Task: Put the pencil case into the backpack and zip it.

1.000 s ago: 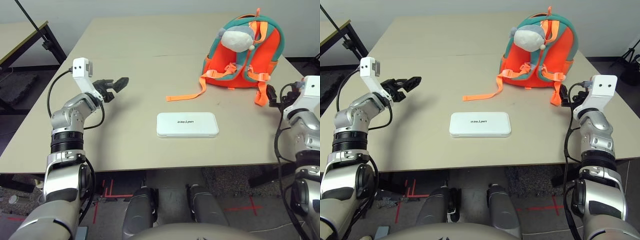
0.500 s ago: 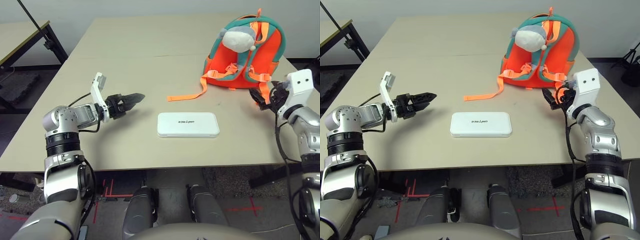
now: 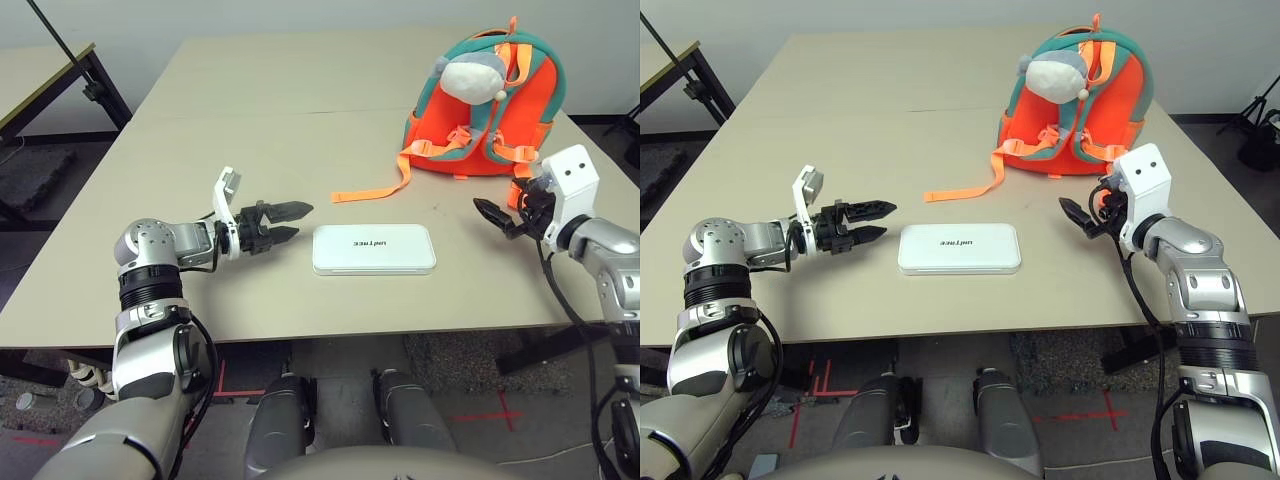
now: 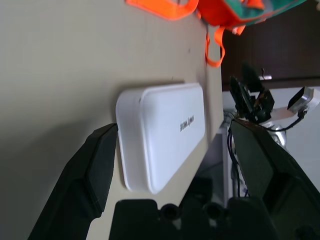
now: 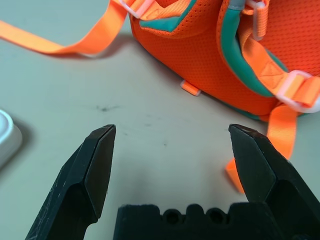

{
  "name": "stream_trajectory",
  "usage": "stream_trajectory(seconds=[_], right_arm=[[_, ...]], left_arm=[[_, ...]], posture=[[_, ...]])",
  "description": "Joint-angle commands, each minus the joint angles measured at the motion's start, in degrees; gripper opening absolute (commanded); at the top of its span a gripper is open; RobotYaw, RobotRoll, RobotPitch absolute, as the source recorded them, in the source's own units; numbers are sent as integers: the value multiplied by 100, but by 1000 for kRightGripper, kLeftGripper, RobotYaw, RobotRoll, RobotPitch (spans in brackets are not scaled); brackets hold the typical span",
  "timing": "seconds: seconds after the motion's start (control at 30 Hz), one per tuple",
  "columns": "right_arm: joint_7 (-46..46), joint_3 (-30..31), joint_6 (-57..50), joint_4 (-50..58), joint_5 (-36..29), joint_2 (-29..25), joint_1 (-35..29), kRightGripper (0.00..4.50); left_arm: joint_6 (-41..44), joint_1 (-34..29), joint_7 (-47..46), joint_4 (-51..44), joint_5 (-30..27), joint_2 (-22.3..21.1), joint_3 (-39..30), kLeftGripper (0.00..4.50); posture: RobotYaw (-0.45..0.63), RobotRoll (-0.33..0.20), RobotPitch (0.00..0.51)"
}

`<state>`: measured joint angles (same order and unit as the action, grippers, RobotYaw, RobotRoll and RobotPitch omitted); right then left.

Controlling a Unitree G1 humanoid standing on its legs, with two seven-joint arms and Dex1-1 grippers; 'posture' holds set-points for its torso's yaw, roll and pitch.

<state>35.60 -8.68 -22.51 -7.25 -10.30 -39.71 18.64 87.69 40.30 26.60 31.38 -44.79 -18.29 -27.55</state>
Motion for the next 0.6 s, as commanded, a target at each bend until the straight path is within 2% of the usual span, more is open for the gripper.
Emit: stream_trajectory(seconds=[0.03, 0.27, 0.4, 0.6], right_arm=[[115, 218, 10, 178, 188, -125, -143, 4468], [325, 517, -93, 393, 426, -365, -308, 4468], [440, 652, -207, 490, 507, -421, -345, 3202], [525, 954, -414, 722, 525, -243, -315, 866]], left_arm=[[97, 113, 50, 278, 76, 21, 75, 4500], [-240, 169, 210, 673, 247, 53, 444, 4500], [-296, 235, 335, 846, 297, 48, 568, 4500], [-322, 226, 441, 935, 364, 67, 698, 4500]], posture=[[-251, 0, 55], [-266, 0, 47], [-270, 0, 48], [-266, 0, 50]])
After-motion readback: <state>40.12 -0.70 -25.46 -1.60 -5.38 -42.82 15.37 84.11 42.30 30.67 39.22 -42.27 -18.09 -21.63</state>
